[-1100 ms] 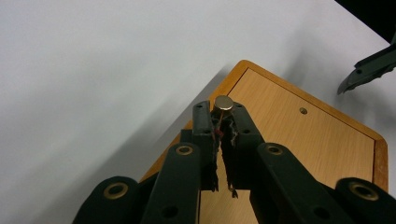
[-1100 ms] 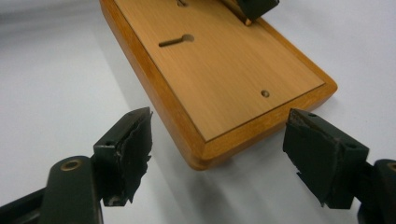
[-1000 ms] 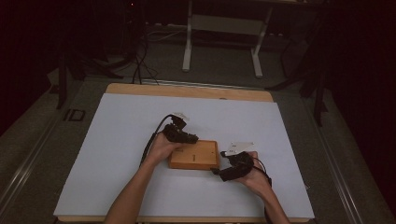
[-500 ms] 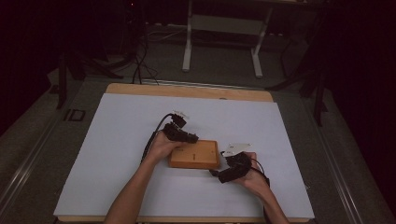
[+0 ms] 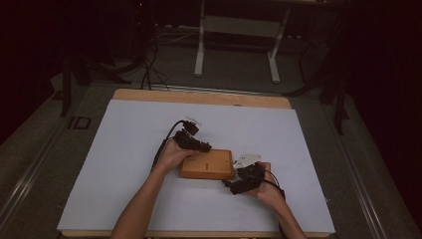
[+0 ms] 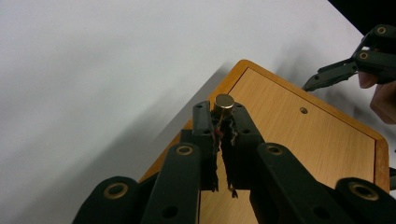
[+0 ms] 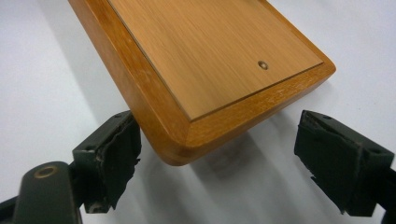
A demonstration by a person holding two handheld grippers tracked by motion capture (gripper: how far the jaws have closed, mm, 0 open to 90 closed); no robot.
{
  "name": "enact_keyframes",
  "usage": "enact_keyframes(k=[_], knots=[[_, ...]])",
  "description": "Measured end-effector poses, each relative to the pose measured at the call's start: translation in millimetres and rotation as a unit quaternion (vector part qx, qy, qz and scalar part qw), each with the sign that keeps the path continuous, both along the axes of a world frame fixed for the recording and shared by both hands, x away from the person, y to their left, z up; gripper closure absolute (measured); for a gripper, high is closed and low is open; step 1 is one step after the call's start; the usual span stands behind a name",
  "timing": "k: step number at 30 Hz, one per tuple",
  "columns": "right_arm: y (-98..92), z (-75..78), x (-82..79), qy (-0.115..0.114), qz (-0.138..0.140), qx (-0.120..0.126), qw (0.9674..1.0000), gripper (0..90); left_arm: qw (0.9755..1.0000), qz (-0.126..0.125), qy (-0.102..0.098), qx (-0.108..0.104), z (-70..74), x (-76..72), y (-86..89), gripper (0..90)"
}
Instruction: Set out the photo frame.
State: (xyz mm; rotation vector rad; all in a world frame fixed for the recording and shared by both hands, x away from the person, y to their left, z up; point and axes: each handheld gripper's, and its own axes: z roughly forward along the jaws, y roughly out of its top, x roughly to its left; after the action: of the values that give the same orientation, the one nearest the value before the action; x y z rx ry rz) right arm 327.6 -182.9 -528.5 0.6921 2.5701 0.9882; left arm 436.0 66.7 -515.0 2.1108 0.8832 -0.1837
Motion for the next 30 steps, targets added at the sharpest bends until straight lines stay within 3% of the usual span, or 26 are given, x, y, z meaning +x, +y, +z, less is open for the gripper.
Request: enact_keyframes(k=[3,14,15,17,23,30], knots=[[1.2,-2.0,0.1,-0.005,-0.002,-0.009,0.9999,14.5,1.0000,0.000,0.005,-0.001,0.1,0.8,-0.2,84.5],[7.5,-4.6,-1.4,-0.055,-0.005,-0.018,0.9983,19.3,0.9999,0.000,0.010,0.004,1.1,2.0,-0.8,84.6],[10.2,-4.7,-2.5,-0.075,-0.006,-0.026,0.9968,19.6,0.9999,0.000,0.012,0.005,1.2,2.8,-0.9,84.6],[12.0,-4.6,-3.4,-0.088,-0.003,-0.028,0.9957,21.1,0.9999,-0.001,0.011,0.007,1.5,3.1,-0.9,84.6],[12.8,-5.2,-3.7,-0.112,-0.003,-0.033,0.9931,23.6,0.9999,-0.003,-0.003,0.014,2.4,1.9,-2.2,84.7],[11.0,1.6,-5.5,-0.142,-0.019,-0.017,0.9896,35.6,0.9999,0.001,-0.007,0.013,2.4,2.2,-1.1,84.9]])
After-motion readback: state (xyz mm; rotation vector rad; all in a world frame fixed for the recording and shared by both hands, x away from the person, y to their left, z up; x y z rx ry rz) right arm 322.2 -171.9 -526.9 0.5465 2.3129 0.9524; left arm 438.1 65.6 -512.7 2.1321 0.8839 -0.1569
